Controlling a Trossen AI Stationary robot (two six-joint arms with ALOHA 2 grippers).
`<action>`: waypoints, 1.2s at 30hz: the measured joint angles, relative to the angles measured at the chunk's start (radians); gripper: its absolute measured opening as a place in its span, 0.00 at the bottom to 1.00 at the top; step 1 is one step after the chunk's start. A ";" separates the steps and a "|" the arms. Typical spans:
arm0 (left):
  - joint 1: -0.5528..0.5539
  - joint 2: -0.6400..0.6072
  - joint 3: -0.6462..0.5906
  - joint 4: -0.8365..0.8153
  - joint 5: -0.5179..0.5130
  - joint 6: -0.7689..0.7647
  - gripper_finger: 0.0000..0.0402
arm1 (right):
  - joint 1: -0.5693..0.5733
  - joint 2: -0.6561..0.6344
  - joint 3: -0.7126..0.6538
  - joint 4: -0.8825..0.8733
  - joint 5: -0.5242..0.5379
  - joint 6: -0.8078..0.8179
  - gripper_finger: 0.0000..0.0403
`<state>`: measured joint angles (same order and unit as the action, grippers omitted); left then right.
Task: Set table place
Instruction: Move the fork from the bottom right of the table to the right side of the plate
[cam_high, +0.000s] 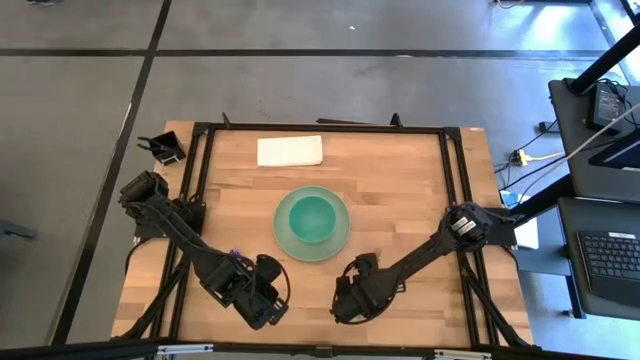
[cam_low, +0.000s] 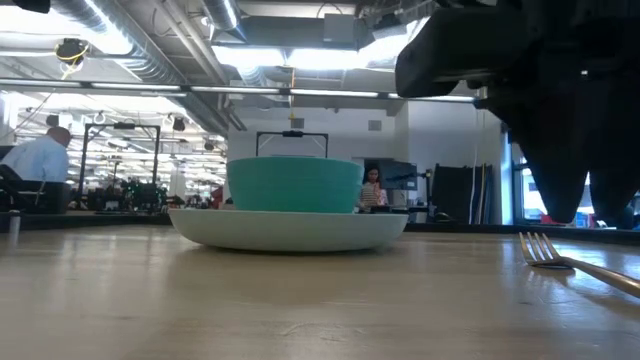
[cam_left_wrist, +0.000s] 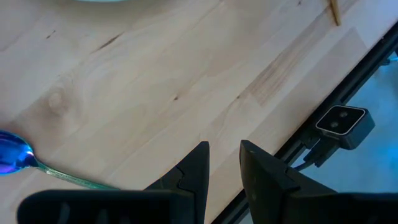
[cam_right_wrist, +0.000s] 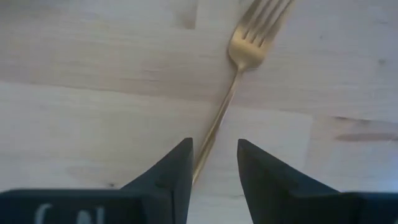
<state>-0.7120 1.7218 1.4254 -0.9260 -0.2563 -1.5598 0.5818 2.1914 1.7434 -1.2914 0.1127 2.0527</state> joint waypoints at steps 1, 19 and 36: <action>0.000 0.000 0.000 0.000 0.008 0.000 0.21 | 0.000 0.000 -0.006 0.006 0.000 0.009 0.31; 0.000 0.000 0.000 -0.013 0.039 0.052 0.21 | 0.014 -0.002 -0.191 0.242 0.021 0.063 0.23; 0.028 0.000 0.000 -0.016 0.012 0.053 0.21 | -0.016 0.005 0.214 -0.282 0.199 -0.101 0.04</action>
<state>-0.6839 1.7218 1.4258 -0.9424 -0.2440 -1.5066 0.5660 2.1961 1.9578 -1.5735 0.3119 1.9520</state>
